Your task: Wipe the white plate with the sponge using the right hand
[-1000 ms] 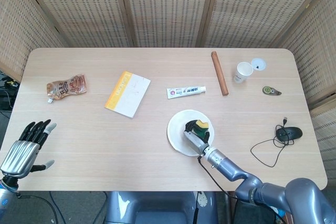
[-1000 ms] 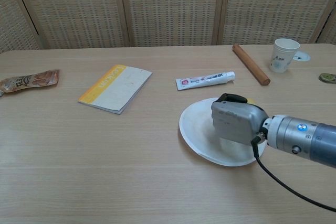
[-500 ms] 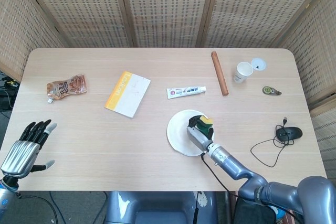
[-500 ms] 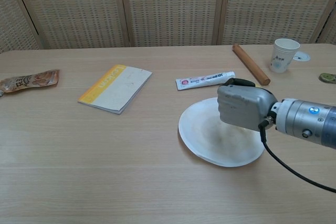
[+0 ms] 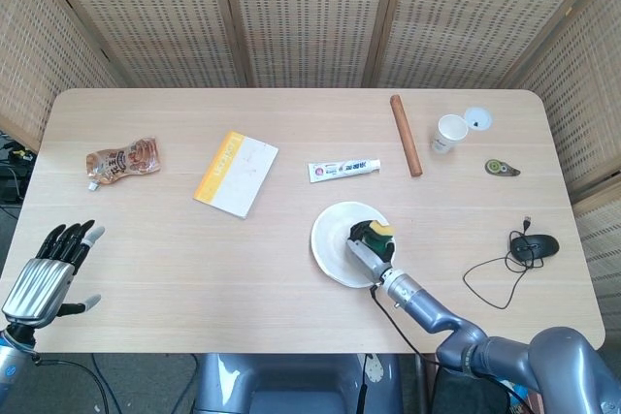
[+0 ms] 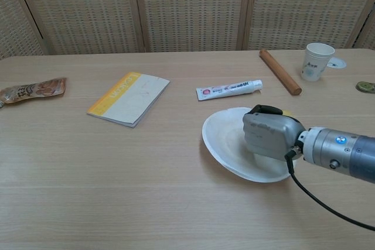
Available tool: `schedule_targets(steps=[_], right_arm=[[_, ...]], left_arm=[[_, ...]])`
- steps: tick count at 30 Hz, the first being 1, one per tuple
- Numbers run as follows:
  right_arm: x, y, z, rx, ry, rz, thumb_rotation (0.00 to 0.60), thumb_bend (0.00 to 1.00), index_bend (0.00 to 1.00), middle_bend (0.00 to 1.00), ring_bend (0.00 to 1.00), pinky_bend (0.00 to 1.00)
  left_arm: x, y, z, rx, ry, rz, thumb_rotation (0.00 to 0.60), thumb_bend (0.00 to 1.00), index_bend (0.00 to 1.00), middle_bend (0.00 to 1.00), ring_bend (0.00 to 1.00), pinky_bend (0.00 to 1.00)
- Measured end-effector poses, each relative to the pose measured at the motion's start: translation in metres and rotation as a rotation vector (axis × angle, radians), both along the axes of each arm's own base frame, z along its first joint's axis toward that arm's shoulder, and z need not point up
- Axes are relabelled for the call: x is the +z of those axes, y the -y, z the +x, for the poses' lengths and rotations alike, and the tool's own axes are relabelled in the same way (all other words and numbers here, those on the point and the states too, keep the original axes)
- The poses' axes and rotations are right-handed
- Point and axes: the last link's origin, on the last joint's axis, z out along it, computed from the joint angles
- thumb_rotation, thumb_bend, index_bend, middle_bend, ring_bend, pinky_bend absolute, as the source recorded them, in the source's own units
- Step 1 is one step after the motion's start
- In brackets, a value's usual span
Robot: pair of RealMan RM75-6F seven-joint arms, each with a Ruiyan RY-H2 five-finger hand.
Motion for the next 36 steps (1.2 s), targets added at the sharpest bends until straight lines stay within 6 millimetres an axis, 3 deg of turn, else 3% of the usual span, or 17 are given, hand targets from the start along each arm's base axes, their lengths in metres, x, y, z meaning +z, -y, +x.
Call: schedule_targets(steps=[20, 29, 36], right_arm=[[-0.008, -0.002, -0.006, -0.007, 0.000, 0.008, 0.600, 0.37, 0.51, 0.60, 0.49, 0.86], [0.008, 0.001, 0.011, 0.019, 0.058, -0.016, 0.600, 0.36, 0.51, 0.60, 0.49, 0.86], [0.036, 0.004, 0.035, -0.013, 0.209, -0.038, 0.600, 0.36, 0.51, 0.60, 0.49, 0.86]], left_arm=[[0.000, 0.001, 0.000, -0.001, 0.003, -0.003, 0.600, 0.00, 0.00, 0.00, 0.00, 0.00], [0.001, 0.003, 0.001, -0.009, 0.008, -0.003, 0.600, 0.00, 0.00, 0.00, 0.00, 0.00], [0.003, 0.003, 0.002, -0.009, 0.015, -0.002, 0.600, 0.00, 0.00, 0.00, 0.00, 0.00]])
